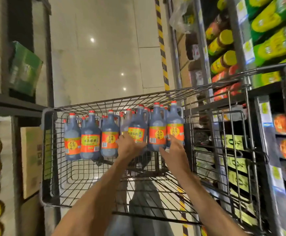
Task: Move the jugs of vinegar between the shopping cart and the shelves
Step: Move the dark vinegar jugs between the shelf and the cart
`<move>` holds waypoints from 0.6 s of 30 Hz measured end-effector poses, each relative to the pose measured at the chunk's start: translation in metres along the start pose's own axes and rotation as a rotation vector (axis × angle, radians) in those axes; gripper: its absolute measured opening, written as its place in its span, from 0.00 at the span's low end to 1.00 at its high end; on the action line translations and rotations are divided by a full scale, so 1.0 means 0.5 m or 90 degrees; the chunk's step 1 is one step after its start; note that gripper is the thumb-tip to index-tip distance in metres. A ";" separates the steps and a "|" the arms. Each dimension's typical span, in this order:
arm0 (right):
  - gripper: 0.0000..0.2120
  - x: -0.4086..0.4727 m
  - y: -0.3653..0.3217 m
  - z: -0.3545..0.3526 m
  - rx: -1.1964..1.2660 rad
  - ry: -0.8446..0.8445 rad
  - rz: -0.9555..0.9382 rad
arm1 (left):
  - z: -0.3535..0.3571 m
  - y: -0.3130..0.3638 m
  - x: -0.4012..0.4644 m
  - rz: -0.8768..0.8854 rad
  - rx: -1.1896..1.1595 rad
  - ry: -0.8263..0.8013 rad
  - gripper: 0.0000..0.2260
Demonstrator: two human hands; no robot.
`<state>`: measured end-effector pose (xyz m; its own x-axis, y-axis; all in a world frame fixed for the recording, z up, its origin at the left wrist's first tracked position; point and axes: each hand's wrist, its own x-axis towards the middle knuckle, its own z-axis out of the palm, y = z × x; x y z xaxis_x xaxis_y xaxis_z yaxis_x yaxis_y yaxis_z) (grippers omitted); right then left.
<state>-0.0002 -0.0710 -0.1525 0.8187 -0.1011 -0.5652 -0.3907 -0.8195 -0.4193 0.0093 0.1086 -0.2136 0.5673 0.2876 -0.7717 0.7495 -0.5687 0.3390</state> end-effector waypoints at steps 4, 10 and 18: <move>0.29 0.041 -0.025 0.041 -0.014 -0.011 0.020 | -0.038 -0.046 -0.016 0.020 -0.137 -0.008 0.31; 0.48 0.078 -0.057 0.101 -0.054 0.041 0.083 | -0.075 -0.139 -0.064 -0.041 -0.331 -0.052 0.36; 0.44 0.117 -0.049 0.125 0.011 0.058 0.131 | -0.088 -0.196 -0.152 -0.143 -0.598 -0.154 0.18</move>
<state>0.0308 -0.0218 -0.2196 0.7552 -0.3163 -0.5741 -0.5600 -0.7667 -0.3142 -0.0921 0.1765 -0.1643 0.3723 0.0890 -0.9238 0.8564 0.3508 0.3789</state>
